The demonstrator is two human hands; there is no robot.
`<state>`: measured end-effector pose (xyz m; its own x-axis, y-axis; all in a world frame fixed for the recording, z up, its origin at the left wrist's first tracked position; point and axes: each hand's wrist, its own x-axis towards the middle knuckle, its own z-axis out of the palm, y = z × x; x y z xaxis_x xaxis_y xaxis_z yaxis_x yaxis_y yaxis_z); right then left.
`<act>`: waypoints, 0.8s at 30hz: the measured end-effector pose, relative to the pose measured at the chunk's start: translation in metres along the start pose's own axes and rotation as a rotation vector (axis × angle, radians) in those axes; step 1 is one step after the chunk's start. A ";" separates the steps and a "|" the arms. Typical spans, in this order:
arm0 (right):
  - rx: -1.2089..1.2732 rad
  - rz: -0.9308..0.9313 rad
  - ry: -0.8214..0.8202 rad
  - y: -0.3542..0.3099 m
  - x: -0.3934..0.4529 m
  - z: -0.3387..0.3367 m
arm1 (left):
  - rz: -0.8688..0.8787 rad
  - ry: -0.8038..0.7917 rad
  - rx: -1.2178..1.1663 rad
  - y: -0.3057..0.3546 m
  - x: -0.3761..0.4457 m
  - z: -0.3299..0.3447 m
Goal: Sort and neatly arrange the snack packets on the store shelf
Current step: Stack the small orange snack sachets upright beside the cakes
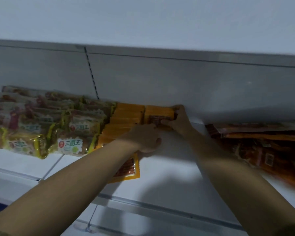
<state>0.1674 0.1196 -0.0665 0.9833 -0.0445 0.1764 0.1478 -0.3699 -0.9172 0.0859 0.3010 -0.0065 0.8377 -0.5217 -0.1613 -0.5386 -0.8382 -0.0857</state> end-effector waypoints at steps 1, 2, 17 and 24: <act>0.015 0.003 0.012 0.000 -0.002 0.003 | 0.001 -0.029 0.006 0.001 0.003 0.001; 0.017 0.000 0.021 -0.001 -0.003 0.006 | 0.003 -0.051 0.020 0.002 0.006 0.002; -0.078 0.023 0.180 -0.005 -0.028 0.025 | 0.092 -0.080 -0.012 -0.006 0.022 0.014; -0.047 0.097 0.207 -0.013 -0.045 0.006 | 0.105 -0.085 -0.038 -0.008 0.016 0.000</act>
<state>0.1222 0.1316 -0.0648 0.9493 -0.2691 0.1622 0.0441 -0.3971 -0.9167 0.1031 0.2991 -0.0081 0.7654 -0.5930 -0.2501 -0.6177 -0.7860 -0.0267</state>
